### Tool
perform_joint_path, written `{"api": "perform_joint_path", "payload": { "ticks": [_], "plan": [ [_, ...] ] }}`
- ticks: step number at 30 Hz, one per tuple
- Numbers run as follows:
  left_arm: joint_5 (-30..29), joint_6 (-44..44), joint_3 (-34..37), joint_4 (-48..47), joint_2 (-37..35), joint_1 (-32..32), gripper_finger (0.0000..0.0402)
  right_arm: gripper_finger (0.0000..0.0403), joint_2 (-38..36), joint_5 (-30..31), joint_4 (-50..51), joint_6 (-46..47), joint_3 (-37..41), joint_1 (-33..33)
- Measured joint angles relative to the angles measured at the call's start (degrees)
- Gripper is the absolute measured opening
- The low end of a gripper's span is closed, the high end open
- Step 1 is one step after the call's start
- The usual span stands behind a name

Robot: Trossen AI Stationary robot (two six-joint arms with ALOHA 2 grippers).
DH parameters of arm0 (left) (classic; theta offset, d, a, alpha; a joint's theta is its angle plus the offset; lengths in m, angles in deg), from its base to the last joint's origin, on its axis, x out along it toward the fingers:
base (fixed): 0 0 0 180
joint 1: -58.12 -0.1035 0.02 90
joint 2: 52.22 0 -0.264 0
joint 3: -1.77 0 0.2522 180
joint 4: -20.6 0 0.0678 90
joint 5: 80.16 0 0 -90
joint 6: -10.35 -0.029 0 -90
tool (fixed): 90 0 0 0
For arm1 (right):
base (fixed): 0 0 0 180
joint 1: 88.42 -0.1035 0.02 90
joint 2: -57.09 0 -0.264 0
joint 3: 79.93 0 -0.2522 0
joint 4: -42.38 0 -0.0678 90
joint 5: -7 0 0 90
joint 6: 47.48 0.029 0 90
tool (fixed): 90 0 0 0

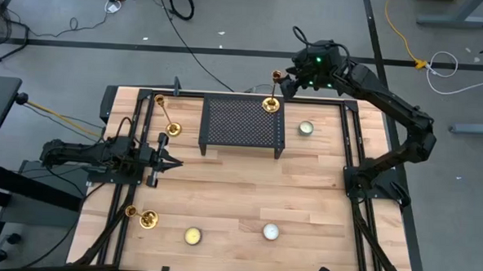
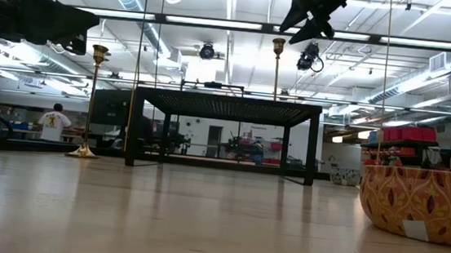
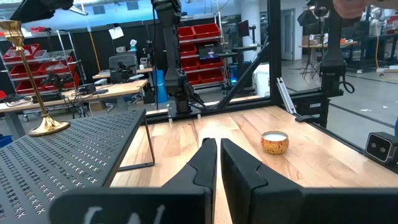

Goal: Pick & Place candle stick holders
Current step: Put the top right gold candle holder on the shelf, then put the blue scented candle on the shelf

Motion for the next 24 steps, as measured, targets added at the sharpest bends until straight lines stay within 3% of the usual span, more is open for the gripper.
{"api": "perform_joint_path", "payload": {
  "ticks": [12, 24],
  "plan": [
    [0.0, 0.0, 0.0, 0.0, 0.0, 0.0, 0.0025, 0.0272, -5.9, 0.1, 10.6, -2.4, 0.0, 0.0],
    [0.0, 0.0, 0.0, 0.0, 0.0, 0.0, 0.0025, 0.0272, -6.6, 0.2, 23.1, -7.6, 0.0, -0.1]
  ]
}}
